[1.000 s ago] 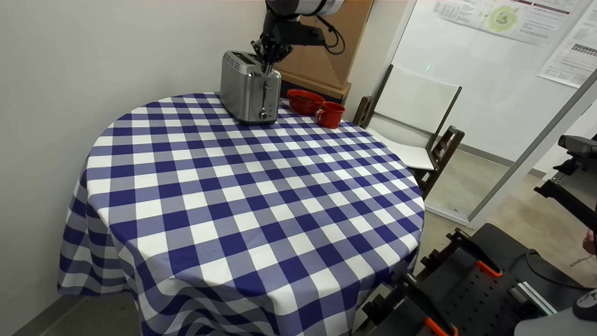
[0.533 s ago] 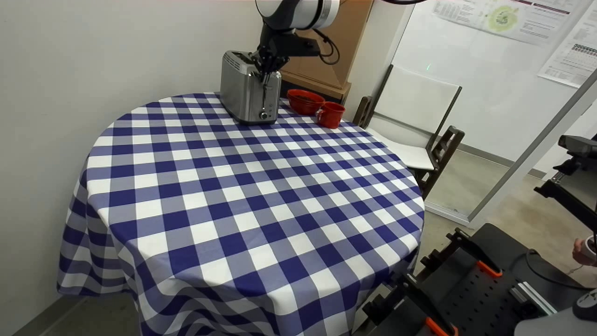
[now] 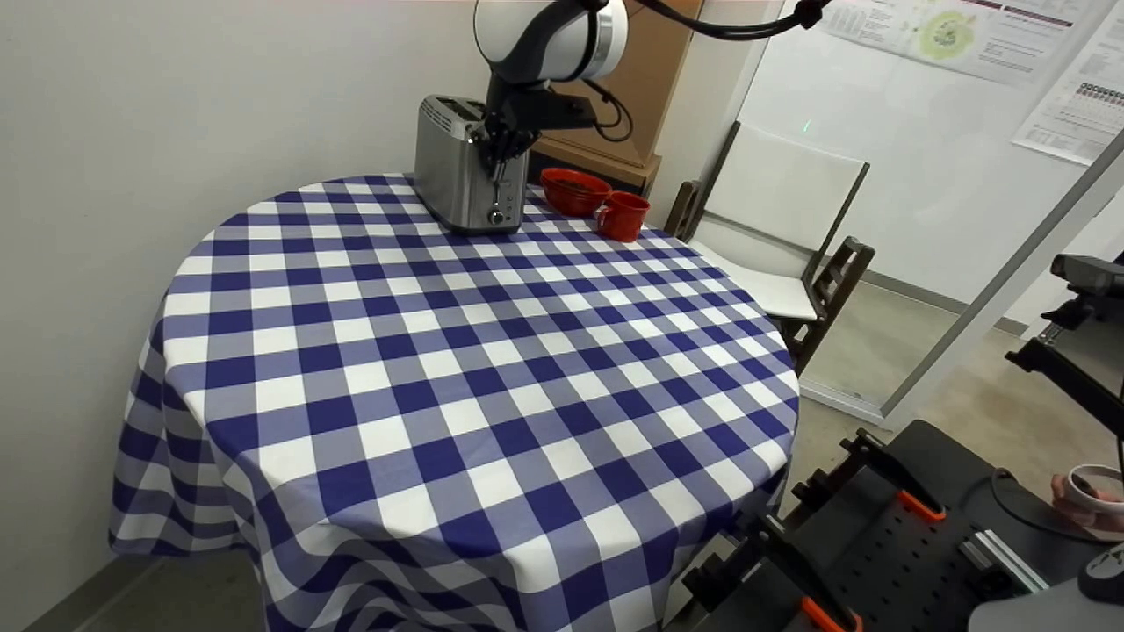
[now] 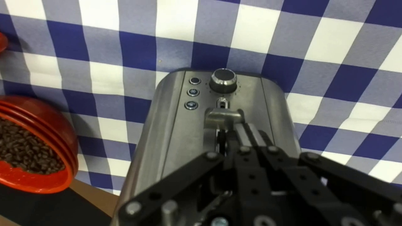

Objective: Push the toaster lever down

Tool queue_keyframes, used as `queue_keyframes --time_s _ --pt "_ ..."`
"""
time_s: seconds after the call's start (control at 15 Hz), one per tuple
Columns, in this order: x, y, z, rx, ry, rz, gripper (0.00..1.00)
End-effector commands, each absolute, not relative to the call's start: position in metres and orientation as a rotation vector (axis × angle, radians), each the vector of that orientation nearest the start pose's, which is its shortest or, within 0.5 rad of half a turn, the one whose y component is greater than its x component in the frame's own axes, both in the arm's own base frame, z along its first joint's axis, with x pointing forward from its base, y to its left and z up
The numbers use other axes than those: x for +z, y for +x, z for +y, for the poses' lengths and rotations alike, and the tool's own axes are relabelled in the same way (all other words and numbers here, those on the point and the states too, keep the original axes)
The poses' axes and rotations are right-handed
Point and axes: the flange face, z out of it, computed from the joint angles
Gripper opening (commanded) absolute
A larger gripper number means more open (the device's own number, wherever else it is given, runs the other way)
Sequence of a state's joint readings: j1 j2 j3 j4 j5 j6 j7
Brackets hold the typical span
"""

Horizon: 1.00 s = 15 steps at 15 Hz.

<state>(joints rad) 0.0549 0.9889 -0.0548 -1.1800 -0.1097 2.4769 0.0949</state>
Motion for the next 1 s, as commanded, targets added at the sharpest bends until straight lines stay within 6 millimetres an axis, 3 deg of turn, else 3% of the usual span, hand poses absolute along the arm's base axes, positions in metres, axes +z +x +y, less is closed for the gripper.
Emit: queue_keyframes --time_s 0.0,0.2,0.4,0.67,0.93 --pt "0.187 0.794 0.008 -0.409 -3.181 -0.012 0.02" --pt "0.162 0.791 0.001 -0.321 -3.173 0.000 0.02" --pt "0.155 0.793 -0.007 -0.285 -3.168 0.019 0.02" --pt "0.171 0.799 -0.010 -0.278 -3.145 0.040 0.01" --pt "0.217 0.801 -0.009 -0.286 -3.086 0.036 0.01"
